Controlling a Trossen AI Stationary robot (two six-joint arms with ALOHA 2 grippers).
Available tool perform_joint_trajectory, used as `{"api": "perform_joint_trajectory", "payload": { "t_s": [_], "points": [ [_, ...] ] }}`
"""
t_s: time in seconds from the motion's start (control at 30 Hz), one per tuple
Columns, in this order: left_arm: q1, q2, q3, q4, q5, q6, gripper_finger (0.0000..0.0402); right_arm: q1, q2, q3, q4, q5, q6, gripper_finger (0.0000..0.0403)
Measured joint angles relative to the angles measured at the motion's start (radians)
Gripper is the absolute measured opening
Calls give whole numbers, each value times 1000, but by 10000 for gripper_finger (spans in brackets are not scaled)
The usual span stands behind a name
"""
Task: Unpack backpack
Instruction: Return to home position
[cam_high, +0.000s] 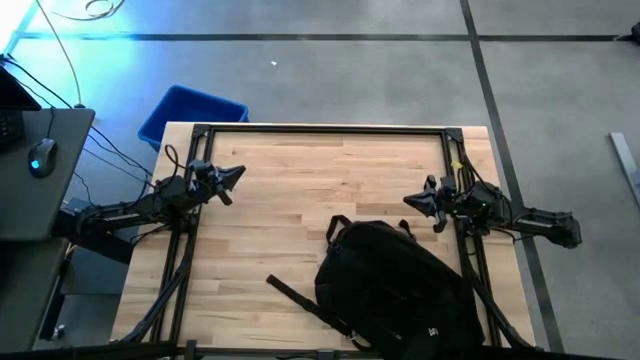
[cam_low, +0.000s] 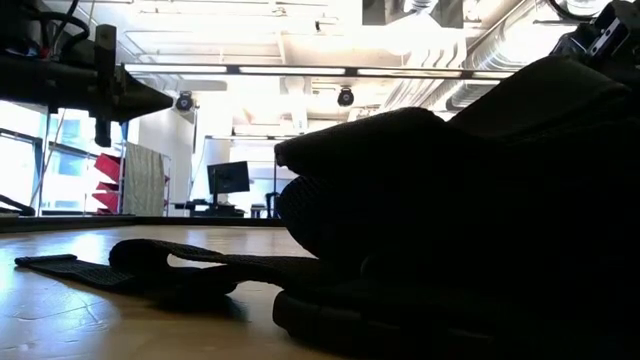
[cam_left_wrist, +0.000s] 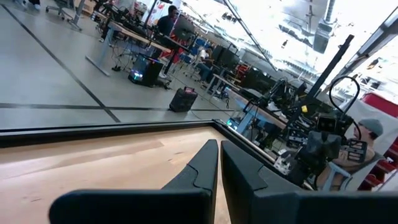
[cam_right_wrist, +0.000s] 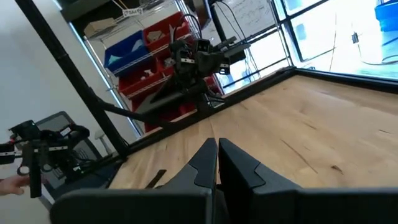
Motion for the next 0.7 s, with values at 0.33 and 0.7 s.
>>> {"api": "perform_joint_trajectory", "payload": {
  "t_s": [0.33,0.7],
  "points": [
    [0,2,0,1,-38,286,0,-1,1,0,-11,76,-490,0],
    [0,2,0,1,-39,323,0,-1,0,0,-11,76,-390,0]
  ]
}}
